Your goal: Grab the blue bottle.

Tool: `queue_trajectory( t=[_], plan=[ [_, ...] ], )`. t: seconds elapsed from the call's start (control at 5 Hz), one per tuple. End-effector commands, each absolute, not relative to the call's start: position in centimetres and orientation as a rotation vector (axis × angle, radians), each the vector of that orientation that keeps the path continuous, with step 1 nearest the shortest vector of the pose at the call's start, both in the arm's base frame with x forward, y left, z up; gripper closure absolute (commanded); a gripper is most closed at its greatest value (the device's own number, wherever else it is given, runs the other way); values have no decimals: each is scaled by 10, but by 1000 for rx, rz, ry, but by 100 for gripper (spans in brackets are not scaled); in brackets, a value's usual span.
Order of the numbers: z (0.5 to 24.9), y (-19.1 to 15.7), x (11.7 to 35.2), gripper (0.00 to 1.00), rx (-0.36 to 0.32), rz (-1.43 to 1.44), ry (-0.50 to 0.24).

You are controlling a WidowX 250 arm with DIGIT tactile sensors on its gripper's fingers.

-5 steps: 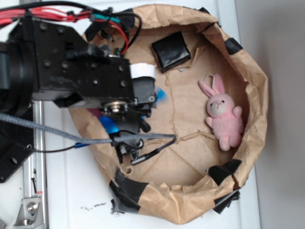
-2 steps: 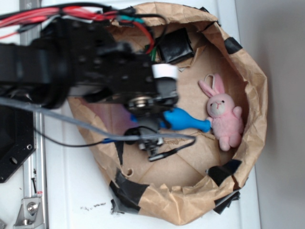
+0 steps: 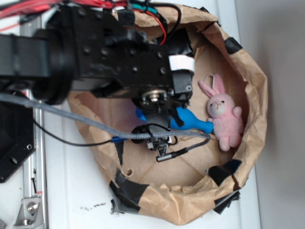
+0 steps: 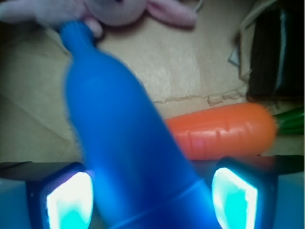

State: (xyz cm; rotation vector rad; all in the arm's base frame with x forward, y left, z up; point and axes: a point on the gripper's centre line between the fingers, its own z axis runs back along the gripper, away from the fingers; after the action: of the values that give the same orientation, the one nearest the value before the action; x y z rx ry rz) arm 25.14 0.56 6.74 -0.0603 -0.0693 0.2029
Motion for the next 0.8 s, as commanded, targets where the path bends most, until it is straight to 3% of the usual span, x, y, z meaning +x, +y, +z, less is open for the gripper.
queue_trajectory(
  t=[0.0, 0.2, 0.4, 0.6],
  plan=[
    [112, 16, 251, 0, -75, 118, -143],
    [103, 11, 262, 0, -65, 87, -158],
    [81, -9, 275, 0, -123, 68, -162],
    [69, -26, 281, 0, -123, 78, -145]
  ],
)
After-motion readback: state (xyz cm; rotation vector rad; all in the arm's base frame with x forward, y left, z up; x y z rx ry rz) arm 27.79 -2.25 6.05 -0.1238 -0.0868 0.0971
